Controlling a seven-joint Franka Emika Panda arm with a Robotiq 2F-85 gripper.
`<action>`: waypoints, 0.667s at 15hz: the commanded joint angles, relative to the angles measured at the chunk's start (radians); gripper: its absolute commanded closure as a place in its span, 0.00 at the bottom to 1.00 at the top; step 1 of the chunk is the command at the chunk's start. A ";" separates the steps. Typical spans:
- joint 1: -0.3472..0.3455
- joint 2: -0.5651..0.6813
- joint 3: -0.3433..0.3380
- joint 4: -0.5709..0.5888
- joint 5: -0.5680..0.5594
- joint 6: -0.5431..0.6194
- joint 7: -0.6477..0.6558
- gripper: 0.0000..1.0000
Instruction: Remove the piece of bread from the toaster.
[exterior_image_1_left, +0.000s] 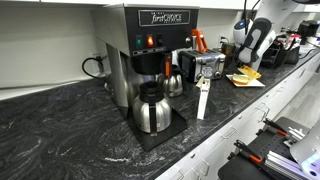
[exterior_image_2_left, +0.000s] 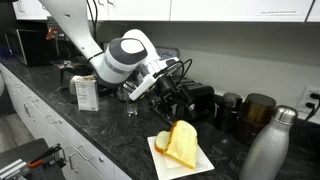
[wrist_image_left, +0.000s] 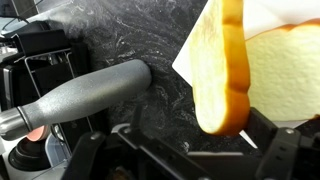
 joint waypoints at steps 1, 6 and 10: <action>0.099 0.131 -0.090 -0.008 0.018 -0.087 -0.043 0.00; 0.352 0.254 -0.302 -0.014 0.020 -0.204 -0.031 0.00; 0.596 0.294 -0.542 -0.002 0.011 -0.224 -0.009 0.00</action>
